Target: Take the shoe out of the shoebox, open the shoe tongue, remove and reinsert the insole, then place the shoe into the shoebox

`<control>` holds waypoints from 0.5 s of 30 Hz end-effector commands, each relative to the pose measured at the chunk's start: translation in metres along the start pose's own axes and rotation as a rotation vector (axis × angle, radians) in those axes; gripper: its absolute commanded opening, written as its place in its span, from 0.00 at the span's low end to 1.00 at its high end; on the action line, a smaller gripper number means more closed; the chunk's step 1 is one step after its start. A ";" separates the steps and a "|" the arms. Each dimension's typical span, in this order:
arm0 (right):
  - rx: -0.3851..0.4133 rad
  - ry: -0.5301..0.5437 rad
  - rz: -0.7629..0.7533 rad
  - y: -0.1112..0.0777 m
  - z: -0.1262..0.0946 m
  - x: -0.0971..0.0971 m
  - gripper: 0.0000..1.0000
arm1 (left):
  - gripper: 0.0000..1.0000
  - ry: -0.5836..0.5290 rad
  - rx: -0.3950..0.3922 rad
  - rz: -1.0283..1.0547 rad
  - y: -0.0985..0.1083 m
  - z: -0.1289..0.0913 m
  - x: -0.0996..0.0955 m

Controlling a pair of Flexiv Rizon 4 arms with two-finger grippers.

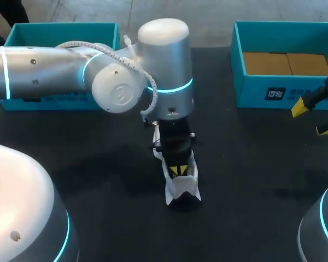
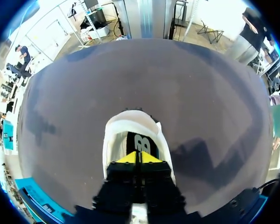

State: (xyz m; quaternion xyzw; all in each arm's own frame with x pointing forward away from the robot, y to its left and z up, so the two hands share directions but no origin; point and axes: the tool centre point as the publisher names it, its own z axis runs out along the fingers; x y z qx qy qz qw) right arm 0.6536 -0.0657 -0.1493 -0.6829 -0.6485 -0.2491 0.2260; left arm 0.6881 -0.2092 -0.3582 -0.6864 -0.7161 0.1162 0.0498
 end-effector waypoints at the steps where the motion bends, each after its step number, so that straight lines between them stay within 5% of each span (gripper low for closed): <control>1: 0.000 -0.003 0.002 0.000 0.001 0.000 1.00 | 0.60 -0.003 -0.005 -0.006 0.003 0.001 0.000; 15: 0.000 -0.003 0.002 0.000 0.001 0.000 1.00 | 0.73 0.005 -0.014 -0.011 0.009 -0.001 -0.001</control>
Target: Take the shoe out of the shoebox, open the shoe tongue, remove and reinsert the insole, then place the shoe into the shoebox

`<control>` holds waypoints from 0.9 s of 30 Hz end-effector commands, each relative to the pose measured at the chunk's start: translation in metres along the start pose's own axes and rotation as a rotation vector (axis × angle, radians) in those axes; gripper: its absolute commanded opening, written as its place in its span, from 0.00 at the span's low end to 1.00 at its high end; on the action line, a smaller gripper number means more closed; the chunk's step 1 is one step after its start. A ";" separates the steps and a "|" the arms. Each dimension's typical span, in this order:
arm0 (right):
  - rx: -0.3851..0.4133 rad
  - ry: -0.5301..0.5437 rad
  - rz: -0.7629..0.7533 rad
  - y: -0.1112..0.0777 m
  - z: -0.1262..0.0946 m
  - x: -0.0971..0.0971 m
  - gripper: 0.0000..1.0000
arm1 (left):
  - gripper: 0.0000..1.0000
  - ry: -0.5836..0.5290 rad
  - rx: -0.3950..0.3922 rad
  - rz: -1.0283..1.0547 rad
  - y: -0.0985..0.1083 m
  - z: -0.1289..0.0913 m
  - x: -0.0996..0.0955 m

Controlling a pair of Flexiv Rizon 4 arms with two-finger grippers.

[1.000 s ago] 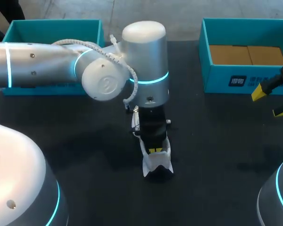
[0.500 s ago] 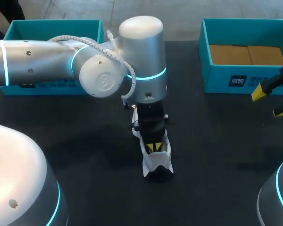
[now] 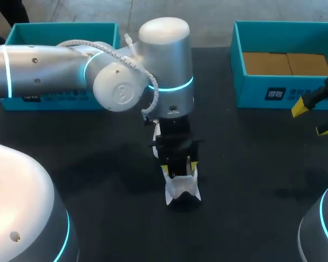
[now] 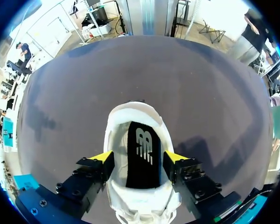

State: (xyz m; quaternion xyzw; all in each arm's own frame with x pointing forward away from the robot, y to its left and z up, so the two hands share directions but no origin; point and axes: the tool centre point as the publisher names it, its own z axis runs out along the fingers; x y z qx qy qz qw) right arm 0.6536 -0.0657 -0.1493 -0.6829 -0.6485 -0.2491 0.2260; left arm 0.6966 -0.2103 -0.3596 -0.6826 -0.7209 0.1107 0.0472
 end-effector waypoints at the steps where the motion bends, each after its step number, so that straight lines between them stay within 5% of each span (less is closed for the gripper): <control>1: 0.000 -0.003 0.002 0.000 0.001 0.000 1.00 | 0.72 0.004 -0.002 0.000 0.001 0.000 0.001; 4: 0.000 -0.003 0.002 0.000 0.001 0.000 1.00 | 0.61 0.006 -0.003 -0.003 0.002 0.000 0.002; 17: 0.000 -0.003 0.002 0.000 0.001 0.000 1.00 | 0.83 0.045 -0.005 -0.036 0.016 0.007 0.000; 27: 0.000 -0.003 0.002 0.000 0.001 0.000 1.00 | 0.79 0.046 -0.016 -0.061 0.030 0.002 -0.003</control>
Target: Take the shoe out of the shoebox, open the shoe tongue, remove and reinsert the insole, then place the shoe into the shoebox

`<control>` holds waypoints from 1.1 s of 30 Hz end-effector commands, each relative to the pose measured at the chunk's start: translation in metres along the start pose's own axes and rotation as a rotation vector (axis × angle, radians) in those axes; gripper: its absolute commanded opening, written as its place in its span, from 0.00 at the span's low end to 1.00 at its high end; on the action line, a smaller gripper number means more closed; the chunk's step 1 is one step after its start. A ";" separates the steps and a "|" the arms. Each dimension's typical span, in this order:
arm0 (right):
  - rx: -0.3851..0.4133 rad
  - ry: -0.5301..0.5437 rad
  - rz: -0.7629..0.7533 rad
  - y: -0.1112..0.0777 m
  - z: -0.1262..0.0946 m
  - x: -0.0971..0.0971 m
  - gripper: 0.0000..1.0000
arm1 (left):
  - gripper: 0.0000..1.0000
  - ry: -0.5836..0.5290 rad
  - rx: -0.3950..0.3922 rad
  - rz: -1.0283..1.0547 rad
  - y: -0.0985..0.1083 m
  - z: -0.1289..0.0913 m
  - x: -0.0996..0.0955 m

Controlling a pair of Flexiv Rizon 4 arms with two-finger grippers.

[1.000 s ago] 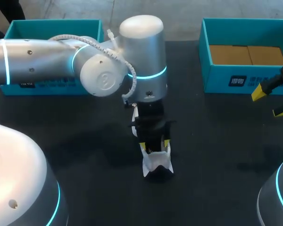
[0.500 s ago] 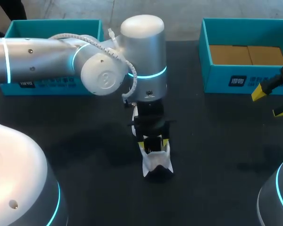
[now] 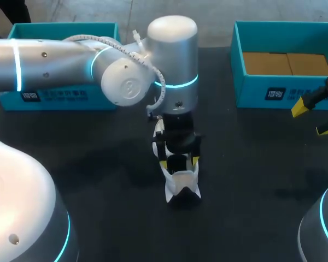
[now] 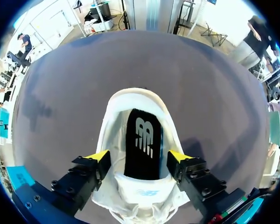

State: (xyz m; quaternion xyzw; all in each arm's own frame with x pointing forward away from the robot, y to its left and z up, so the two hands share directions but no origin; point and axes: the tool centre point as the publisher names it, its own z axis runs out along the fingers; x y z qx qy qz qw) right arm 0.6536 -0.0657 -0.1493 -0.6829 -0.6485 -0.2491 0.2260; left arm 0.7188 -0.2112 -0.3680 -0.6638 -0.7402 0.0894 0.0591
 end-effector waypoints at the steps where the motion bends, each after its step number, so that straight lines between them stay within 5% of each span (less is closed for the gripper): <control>1: 0.000 -0.003 0.002 0.000 0.001 0.000 1.00 | 0.80 0.006 0.001 -0.004 0.007 -0.002 -0.002; 10: 0.000 -0.003 0.002 0.000 0.001 0.000 1.00 | 0.92 0.017 0.048 0.031 -0.011 -0.009 0.001; 14: 0.000 -0.003 0.002 0.000 0.001 0.000 1.00 | 0.85 0.021 0.037 0.034 -0.015 -0.009 0.001; 33: 0.000 -0.003 0.002 0.000 0.001 0.000 1.00 | 0.85 0.060 0.026 -0.033 0.019 -0.003 -0.002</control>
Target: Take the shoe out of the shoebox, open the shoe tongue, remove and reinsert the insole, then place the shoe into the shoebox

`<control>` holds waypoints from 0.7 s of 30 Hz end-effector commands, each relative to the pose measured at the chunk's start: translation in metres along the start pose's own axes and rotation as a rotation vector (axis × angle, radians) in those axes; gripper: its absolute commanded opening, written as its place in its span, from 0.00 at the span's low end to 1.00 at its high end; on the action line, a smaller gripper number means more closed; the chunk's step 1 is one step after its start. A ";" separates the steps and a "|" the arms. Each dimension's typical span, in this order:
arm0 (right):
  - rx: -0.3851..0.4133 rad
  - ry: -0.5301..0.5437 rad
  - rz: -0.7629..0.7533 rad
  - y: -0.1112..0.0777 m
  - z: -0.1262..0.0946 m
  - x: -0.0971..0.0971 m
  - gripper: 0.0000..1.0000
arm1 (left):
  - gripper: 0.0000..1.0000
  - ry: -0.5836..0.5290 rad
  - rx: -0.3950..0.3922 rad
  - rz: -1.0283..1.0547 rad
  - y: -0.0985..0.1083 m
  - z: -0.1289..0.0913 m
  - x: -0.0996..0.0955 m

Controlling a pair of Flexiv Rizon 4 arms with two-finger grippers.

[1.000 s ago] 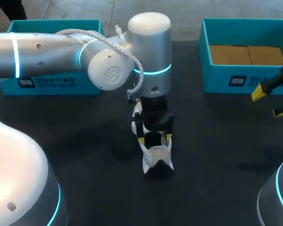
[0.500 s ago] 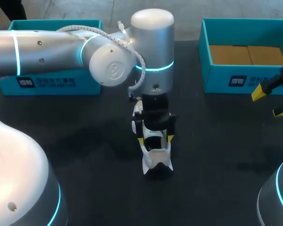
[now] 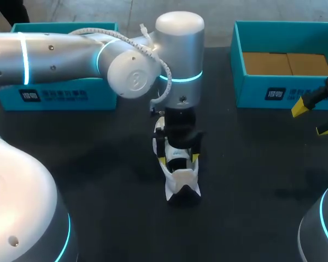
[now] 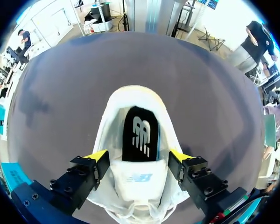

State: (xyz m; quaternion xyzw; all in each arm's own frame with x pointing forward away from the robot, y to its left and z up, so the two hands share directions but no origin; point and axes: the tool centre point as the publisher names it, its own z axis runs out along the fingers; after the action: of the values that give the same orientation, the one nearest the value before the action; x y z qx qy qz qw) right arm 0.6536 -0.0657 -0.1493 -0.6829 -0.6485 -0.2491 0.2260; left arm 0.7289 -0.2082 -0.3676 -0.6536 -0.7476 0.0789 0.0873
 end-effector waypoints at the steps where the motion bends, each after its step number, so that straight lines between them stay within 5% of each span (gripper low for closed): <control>1: 0.000 -0.003 0.002 0.000 0.001 0.000 1.00 | 0.85 0.009 0.002 -0.006 0.011 -0.002 -0.005; 21: 0.000 -0.003 0.002 0.000 0.001 0.000 1.00 | 0.86 -0.032 -0.038 -0.073 0.024 -0.029 0.006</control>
State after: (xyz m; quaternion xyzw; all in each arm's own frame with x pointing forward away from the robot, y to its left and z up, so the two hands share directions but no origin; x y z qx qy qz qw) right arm 0.6536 -0.0657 -0.1493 -0.6829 -0.6485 -0.2491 0.2260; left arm 0.7593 -0.2093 -0.3520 -0.6279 -0.7717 0.0674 0.0752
